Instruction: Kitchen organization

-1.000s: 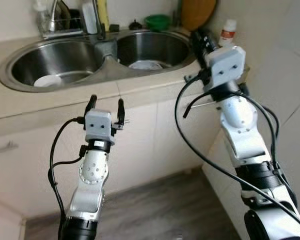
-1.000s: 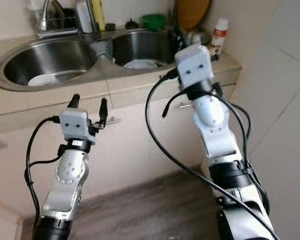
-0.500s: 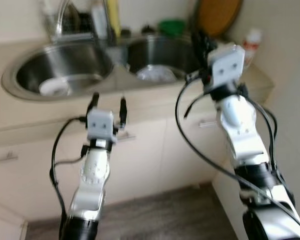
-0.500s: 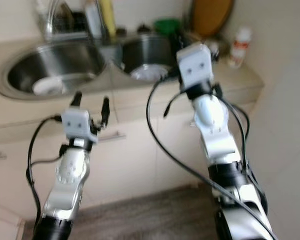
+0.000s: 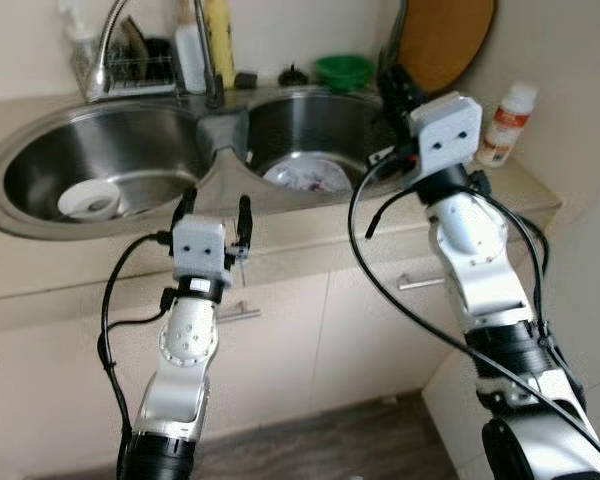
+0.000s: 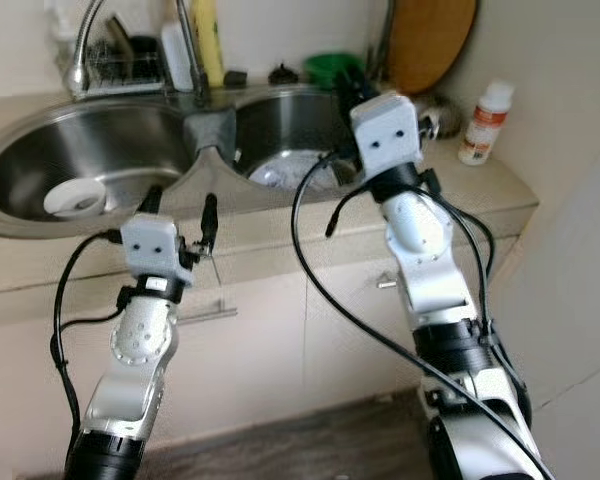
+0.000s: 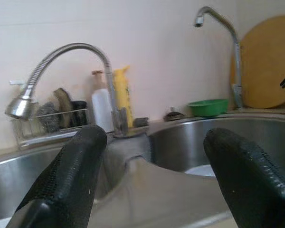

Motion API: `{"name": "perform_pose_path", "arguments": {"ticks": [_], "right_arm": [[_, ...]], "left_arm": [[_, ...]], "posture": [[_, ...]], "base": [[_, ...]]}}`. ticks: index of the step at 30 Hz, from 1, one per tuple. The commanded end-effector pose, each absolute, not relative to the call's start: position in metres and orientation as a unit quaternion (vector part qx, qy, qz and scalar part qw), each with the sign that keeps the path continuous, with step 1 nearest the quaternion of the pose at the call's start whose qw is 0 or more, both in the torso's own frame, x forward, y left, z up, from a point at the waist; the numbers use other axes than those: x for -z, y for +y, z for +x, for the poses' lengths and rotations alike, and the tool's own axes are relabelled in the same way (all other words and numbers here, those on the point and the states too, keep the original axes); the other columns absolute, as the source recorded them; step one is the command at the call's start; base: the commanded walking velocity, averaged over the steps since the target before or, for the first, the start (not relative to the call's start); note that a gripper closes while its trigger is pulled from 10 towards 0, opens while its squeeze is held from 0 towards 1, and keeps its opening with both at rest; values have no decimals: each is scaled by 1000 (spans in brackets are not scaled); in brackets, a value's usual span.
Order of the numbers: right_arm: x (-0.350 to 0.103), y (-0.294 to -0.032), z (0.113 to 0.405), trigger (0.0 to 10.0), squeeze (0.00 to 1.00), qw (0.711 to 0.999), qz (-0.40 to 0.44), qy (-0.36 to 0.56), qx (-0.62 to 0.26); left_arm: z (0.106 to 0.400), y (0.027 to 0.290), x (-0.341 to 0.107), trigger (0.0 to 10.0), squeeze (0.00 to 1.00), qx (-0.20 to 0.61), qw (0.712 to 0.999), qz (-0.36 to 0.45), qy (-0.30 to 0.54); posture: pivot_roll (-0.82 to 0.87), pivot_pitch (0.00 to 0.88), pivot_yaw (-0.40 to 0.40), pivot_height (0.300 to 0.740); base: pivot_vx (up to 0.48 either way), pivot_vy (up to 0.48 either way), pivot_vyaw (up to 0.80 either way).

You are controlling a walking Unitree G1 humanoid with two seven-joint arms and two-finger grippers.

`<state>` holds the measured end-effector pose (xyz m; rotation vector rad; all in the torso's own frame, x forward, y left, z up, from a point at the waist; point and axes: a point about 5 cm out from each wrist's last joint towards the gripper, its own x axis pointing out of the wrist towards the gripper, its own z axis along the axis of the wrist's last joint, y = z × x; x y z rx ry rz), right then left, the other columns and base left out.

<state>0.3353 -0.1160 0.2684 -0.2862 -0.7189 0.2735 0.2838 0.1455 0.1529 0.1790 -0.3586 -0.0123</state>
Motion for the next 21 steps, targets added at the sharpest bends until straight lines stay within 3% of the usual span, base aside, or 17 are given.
{"name": "perform_pose_path", "arguments": {"ticks": [1,7,17,21], "right_arm": [[-270,-110,338,10000,0,919,-132,-342,-149],[-262,-107,345,10000,0,929,-121,-309,-163],[-245,-109,367,10000,0,952,-103,-228,-175],[-240,-109,392,10000,0,970,-53,-145,-188]], "left_arm": [[284,148,-158,10000,0,0,978,88,-188],[284,147,-158,10000,0,1,978,87,-188],[285,146,-159,10000,0,5,979,87,-186],[287,144,-159,10000,0,8,979,86,-186]], "posture": [[-110,0,-24,740],[-108,0,-26,740],[-106,0,-27,740],[-99,0,-29,740]], "base": [[337,0,0],[308,0,0],[0,0,0],[0,0,0]]}}
